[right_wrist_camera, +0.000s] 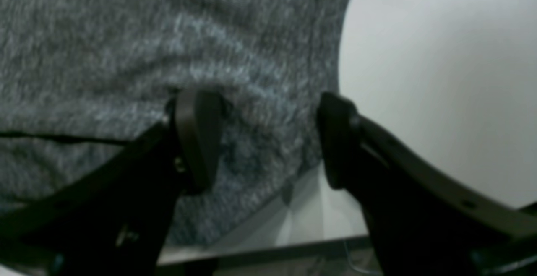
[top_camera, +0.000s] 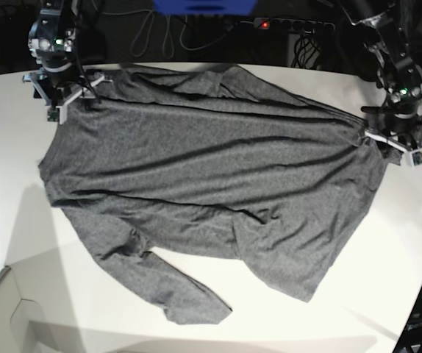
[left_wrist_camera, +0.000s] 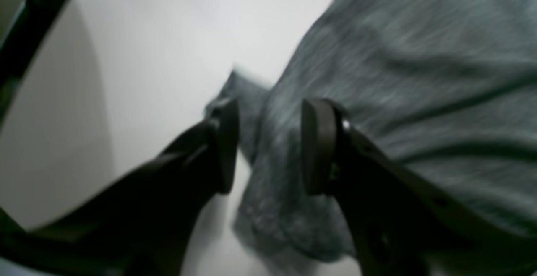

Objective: Layout the t-shirt on the table in an organized manner, then fold the t-shirt properly
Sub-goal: 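Grasp the shoulder corners with both grippers and pull them apart, then slide the left gripper along the shirt side toward the hem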

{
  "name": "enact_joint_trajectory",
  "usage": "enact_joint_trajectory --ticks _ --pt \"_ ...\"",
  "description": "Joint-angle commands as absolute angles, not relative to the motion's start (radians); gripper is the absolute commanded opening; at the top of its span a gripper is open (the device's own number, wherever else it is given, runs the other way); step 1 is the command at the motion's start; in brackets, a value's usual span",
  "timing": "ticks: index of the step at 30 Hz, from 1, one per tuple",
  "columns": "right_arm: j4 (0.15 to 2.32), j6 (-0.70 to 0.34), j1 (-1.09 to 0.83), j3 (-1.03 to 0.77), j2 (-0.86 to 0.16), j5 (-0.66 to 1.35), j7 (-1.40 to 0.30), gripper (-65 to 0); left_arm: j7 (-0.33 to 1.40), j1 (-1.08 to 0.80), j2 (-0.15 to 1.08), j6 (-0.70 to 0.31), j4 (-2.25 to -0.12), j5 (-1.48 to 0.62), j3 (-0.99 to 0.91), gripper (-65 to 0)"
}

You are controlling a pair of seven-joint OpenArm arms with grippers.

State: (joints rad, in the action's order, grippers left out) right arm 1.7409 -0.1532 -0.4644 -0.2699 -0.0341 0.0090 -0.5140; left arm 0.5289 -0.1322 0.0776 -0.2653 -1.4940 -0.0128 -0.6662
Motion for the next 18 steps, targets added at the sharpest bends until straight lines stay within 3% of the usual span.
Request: enact_joint_trajectory --ticks 1,9,18 --pt "1.735 -0.145 -0.470 -0.289 -0.045 -0.001 -0.541 -27.7 0.510 -0.111 0.085 -0.268 -1.488 -0.021 -0.665 -41.0" --pt "1.713 -0.145 -0.435 -0.401 -0.070 -0.001 -0.541 -27.7 0.519 -0.111 0.076 -0.268 -1.403 -0.021 -0.657 -41.0" --pt "1.687 -0.143 -0.407 -0.418 -0.105 -0.001 -0.544 -27.7 0.521 -0.219 0.042 -0.268 -1.475 -0.021 -0.608 -41.0"
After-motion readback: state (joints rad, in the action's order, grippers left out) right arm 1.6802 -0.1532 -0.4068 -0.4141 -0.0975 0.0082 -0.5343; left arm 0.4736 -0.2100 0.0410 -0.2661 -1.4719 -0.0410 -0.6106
